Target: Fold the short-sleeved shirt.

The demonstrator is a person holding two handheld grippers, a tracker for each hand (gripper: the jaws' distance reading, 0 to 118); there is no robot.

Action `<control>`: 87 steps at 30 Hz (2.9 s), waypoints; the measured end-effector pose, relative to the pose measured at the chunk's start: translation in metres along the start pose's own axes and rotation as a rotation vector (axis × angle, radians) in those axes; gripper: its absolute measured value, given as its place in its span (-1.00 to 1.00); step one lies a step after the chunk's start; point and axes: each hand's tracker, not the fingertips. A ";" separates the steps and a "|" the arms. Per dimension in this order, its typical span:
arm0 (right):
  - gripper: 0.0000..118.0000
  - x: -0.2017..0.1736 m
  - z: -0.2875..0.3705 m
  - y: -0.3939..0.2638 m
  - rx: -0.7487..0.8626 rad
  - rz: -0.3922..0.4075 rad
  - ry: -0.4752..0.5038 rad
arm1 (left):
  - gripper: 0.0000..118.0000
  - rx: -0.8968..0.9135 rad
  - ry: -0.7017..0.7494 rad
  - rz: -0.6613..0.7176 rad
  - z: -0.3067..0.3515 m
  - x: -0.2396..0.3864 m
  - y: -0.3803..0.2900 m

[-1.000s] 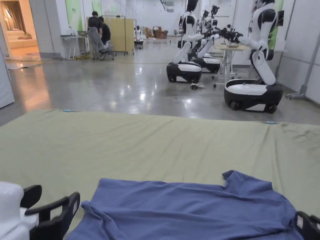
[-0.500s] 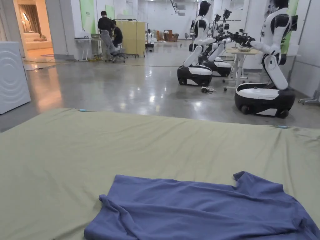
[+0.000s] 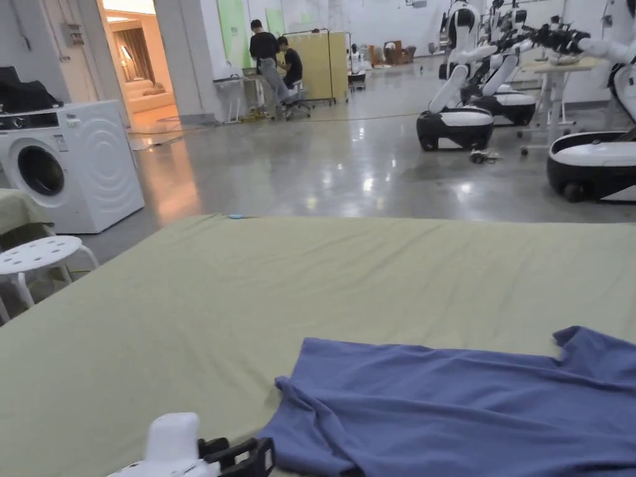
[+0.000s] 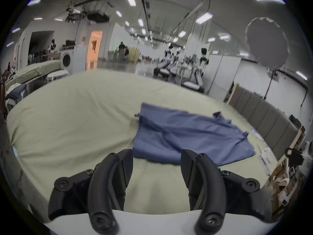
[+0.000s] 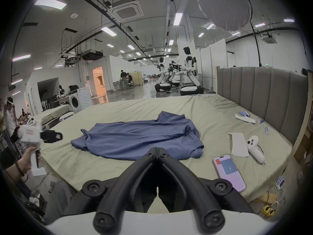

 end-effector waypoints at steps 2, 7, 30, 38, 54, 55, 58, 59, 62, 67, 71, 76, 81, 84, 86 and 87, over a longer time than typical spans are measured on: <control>-1.00 0.009 -0.001 -0.005 -0.014 -0.012 -0.003 | -0.02 -0.080 0.028 -0.012 -0.034 -0.002 0.002; -1.00 0.026 -0.007 -0.013 -0.065 -0.041 -0.040 | -0.03 -0.177 0.107 -0.021 -0.104 -0.023 0.004; 0.51 0.113 -0.256 -0.013 -0.601 -0.306 -0.196 | -0.78 -0.442 0.155 -0.303 -0.143 0.020 -0.001; -0.81 0.080 -0.247 -0.007 -0.556 -0.088 -0.208 | -0.90 -0.322 0.093 -0.243 -0.115 0.012 0.000; -0.81 0.060 -0.073 -0.038 -0.507 -0.095 -0.188 | -0.92 -0.297 0.017 -0.118 0.057 -0.033 -0.055; -0.81 0.057 -0.066 -0.043 -0.516 -0.093 -0.183 | -0.92 -0.314 0.022 -0.117 0.061 -0.036 -0.060; -0.81 0.050 -0.055 -0.055 -0.530 -0.073 -0.191 | -0.92 -0.294 0.011 -0.085 0.067 -0.036 -0.065; -0.81 0.049 -0.053 -0.057 -0.524 -0.072 -0.191 | -0.90 -0.288 0.002 -0.078 0.068 -0.036 -0.065; -0.27 0.054 -0.058 -0.065 -0.508 -0.062 -0.213 | -0.09 -0.202 -0.026 -0.062 0.078 -0.039 -0.063; 0.52 0.056 -0.031 -0.052 -0.384 -0.130 -0.138 | 0.33 0.064 -0.042 -0.059 0.131 -0.001 -0.044; 0.53 0.038 0.001 -0.026 -0.176 -0.111 -0.052 | 0.33 0.229 -0.063 -0.032 0.162 0.019 -0.036; 0.52 -0.003 0.023 0.008 -0.036 -0.003 0.012 | 0.28 0.333 0.013 -0.101 0.182 0.061 -0.036; -0.36 -0.031 0.028 0.018 -0.009 0.036 0.041 | -0.67 0.333 0.110 -0.250 0.189 0.092 -0.044; -0.89 -0.040 0.023 0.013 -0.002 0.072 0.048 | -0.94 0.359 0.115 -0.272 0.195 0.098 -0.047; -1.00 -0.044 0.021 0.011 -0.014 0.081 0.063 | -0.98 0.362 0.095 -0.254 0.200 0.099 -0.045; -1.00 -0.046 0.019 0.008 -0.014 0.082 0.063 | -0.99 0.363 0.093 -0.241 0.200 0.100 -0.044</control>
